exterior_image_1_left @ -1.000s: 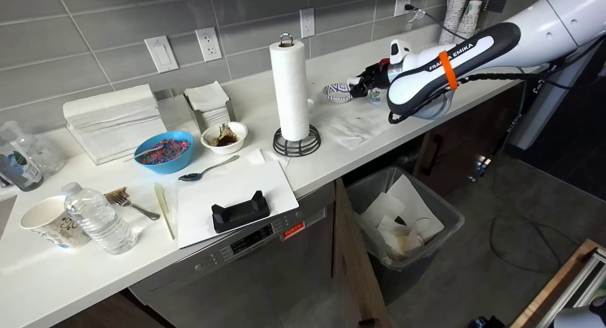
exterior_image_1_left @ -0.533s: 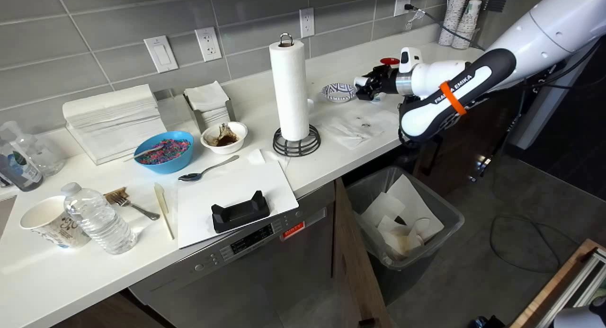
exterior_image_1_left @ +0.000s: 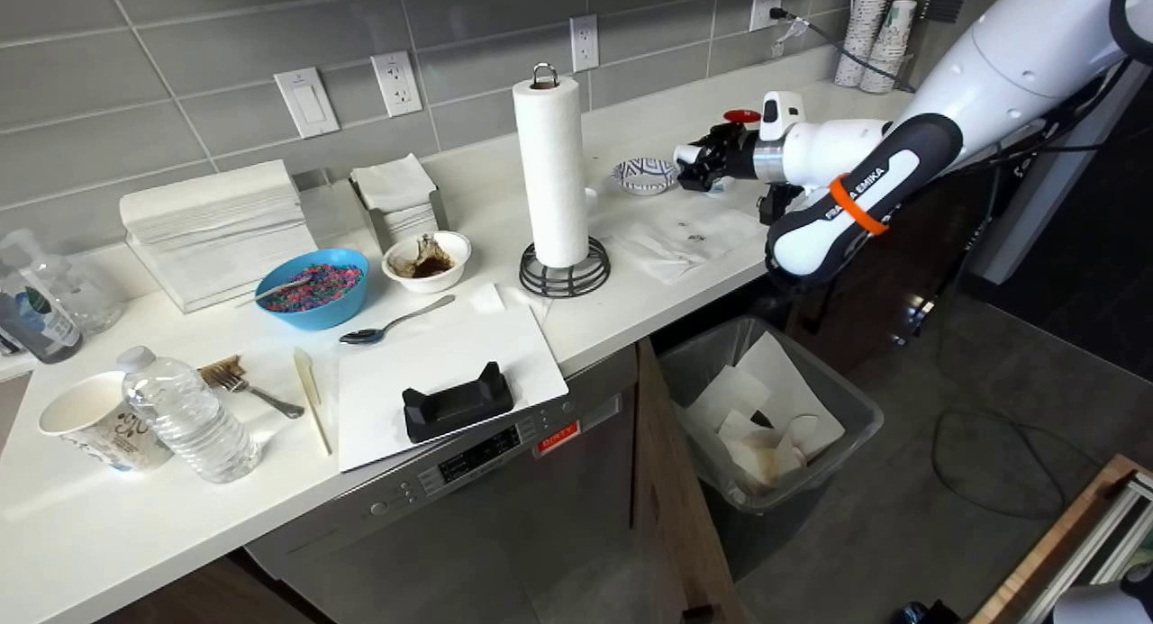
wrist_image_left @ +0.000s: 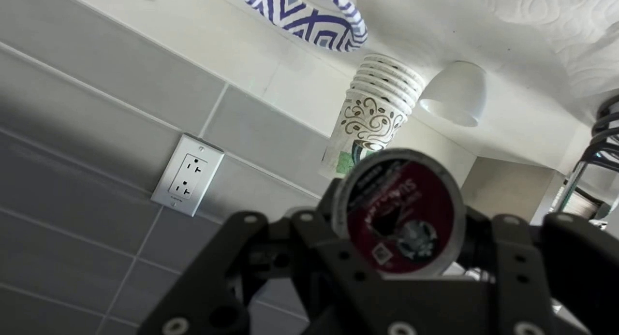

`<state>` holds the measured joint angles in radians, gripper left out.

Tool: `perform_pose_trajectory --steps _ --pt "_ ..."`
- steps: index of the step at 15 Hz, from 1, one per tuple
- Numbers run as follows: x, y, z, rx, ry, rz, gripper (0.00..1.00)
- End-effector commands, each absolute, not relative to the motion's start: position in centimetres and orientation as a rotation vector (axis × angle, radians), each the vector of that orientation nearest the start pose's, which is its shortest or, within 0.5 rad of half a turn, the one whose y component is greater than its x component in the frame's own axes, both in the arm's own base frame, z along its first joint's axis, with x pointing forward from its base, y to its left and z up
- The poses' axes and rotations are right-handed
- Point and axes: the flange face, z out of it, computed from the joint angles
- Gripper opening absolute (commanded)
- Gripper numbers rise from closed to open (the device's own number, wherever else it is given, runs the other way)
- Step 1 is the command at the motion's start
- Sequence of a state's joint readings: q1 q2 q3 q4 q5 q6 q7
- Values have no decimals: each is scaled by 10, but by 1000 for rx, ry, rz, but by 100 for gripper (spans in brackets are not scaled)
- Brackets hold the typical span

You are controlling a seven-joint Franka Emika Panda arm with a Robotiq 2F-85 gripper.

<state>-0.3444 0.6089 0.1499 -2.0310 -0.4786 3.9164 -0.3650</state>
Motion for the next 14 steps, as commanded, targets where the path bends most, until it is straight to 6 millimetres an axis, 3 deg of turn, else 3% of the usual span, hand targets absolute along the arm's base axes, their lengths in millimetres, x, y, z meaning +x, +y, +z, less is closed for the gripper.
perform_pose_trajectory --steps 1,12,13,14 --pt "620 -70 304 -2565 -897 -1978 39" --pt "620 -72 305 -2568 -895 -1979 39" --pt "626 -71 307 -2550 -892 -2002 14" --pt "631 -72 309 -2538 -879 -2031 14"
